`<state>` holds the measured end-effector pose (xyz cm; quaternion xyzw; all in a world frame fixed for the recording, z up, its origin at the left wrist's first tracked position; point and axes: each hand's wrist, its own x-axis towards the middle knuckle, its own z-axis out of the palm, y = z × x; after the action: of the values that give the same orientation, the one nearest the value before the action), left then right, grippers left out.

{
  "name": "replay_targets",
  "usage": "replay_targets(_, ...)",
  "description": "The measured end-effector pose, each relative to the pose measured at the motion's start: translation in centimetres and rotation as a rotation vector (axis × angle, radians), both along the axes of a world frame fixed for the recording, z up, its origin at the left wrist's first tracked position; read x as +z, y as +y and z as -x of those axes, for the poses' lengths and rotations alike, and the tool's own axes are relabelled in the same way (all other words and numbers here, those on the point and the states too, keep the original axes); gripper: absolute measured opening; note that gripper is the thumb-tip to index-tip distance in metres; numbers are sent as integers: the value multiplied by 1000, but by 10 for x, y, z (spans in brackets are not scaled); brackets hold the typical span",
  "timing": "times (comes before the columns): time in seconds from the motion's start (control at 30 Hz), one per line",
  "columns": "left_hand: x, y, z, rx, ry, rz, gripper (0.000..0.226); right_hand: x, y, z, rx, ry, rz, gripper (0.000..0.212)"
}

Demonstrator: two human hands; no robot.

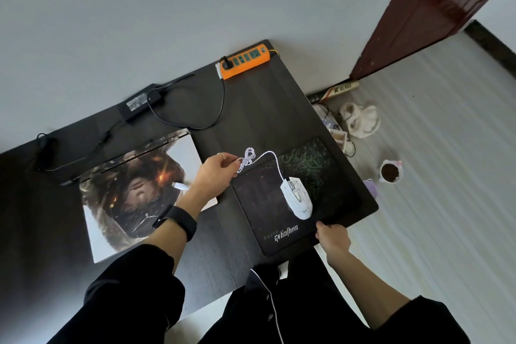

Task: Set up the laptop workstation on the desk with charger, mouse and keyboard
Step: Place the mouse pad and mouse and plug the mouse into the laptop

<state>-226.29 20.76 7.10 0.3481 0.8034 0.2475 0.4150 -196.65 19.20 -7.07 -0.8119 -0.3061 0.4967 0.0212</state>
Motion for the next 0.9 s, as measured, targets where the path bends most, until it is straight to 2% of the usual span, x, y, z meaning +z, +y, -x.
replay_targets(0.1,4,0,0,-25,-1,-16,13,7,-4,-1,0,-25,8,42)
replay_targets(0.17,7,1,1,-57,-13,-20,11,21,-5,4,33,38,-22,38)
replay_targets(0.37,11,-7,2,-239,-37,67,14,90,25,81,32,561,7,42)
replay_targets(0.47,15,-14,0,-317,-16,75,15,112,42,124,16,727,72,39)
replay_targets(0.6,18,-26,8,-287,-8,69,9,121,46,153,48,782,59,15)
replay_targets(0.8,20,-68,53,-133,32,123,25,111,72,156,-107,682,-66,19)
replay_targets(0.9,22,-94,84,-55,24,162,27,106,95,157,-109,611,-138,24)
